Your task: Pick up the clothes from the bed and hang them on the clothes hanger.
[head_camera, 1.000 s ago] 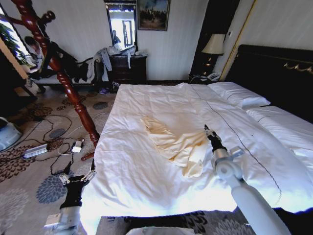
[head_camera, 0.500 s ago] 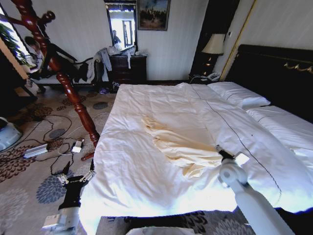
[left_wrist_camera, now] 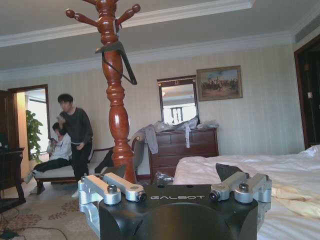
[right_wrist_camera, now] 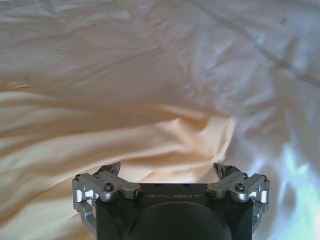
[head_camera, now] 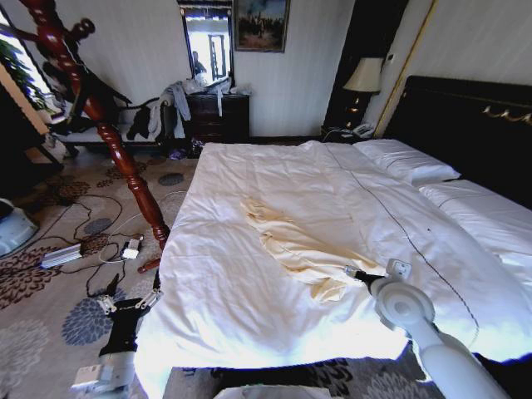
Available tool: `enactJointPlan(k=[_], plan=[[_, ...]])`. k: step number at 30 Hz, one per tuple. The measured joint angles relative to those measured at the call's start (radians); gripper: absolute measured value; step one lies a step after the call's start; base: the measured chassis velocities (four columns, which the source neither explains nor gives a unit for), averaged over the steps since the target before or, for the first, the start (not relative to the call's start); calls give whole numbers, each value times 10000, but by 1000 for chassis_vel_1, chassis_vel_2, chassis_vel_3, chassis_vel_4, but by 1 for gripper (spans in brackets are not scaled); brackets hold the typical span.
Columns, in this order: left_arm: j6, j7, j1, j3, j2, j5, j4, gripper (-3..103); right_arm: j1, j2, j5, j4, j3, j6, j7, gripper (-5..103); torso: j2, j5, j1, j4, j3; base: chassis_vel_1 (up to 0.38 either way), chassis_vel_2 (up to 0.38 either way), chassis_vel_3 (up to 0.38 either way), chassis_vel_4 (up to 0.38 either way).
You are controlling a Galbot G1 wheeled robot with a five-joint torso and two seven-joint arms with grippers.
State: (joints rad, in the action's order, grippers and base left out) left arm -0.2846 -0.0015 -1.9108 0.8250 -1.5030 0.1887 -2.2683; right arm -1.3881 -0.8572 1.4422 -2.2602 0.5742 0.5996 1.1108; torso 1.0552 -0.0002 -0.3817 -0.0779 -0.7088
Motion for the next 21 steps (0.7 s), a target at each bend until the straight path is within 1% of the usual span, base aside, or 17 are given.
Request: enactJointPlan(k=[1, 2, 3, 4, 6, 9, 11, 13, 15, 16, 18, 19, 21], plan=[[0, -1, 28, -12, 0, 0, 47, 100, -99, -73, 663, -361, 43, -93, 155, 100, 0, -2, 0, 1, 0, 0, 0, 0, 0], [0, 0, 66, -48, -10, -25, 91, 100, -207, -188, 1127, -668, 35, -277, 153, 100, 0, -1, 0, 0, 1, 0, 0, 0, 0], [3, -1, 88, -78, -20, -55, 120, 100, -301, -309, 1366, -869, -30, -490, 45, 100, 0, -2, 0, -1, 1, 0, 0, 0, 0], [3, -1, 88, -78, -20, -55, 120, 100, -301, -309, 1366, -869, -30, -490, 45, 100, 0, -2, 0, -1, 1, 0, 0, 0, 0], [13, 0, 125, -130, -39, -115, 153, 100, -461, -582, 1440, -1007, -268, -802, -249, 100, 0, 0, 0, 0, 1, 0, 0, 0, 0], [39, 0, 141, -150, -48, -145, 173, 100, -635, -1057, 827, -650, -763, -1082, -747, 100, 0, 2, 0, -1, 0, 0, 0, 0, 0], [39, 0, 140, -143, -43, -146, 173, 100, -636, -1112, 736, -563, -815, -1090, -805, 100, 1, 1, 0, -1, 1, 0, 0, 0, 0], [41, 0, 125, -98, -24, -136, 176, 100, -546, -1282, 214, -160, -1064, -1122, -1122, 102, 0, 1, 0, -1, 0, 0, 0, 0, 0], [41, 0, 114, -87, -26, -130, 177, 100, -431, -1366, -319, 223, -1321, -1223, -1389, 93, 0, 0, 0, 0, 1, 0, 0, 0, 0], [41, 0, 114, -87, -26, -130, 177, 100, -431, -1366, -319, 223, -1321, -1223, -1389, 93, 0, 0, 0, 0, 1, 0, 0, 0, 0], [41, 0, 111, -89, -43, -134, 190, 100, -345, -1454, -686, 565, -1567, -1318, -1574, 93, 0, 0, -1, 0, 0, 0, 0, 0, 0], [41, 0, 111, -96, -56, -139, 199, 100, -310, -1515, -837, 732, -1697, -1355, -1646, 83, 0, 0, -2, 0, 0, 0, 0, 0, 0], [40, 0, 120, -112, -75, -156, 228, 100, -260, -1650, -1154, 1056, -1934, -1428, -1746, 71, 0, 0, -2, 0, 0, 0, 0, 0, 0]])
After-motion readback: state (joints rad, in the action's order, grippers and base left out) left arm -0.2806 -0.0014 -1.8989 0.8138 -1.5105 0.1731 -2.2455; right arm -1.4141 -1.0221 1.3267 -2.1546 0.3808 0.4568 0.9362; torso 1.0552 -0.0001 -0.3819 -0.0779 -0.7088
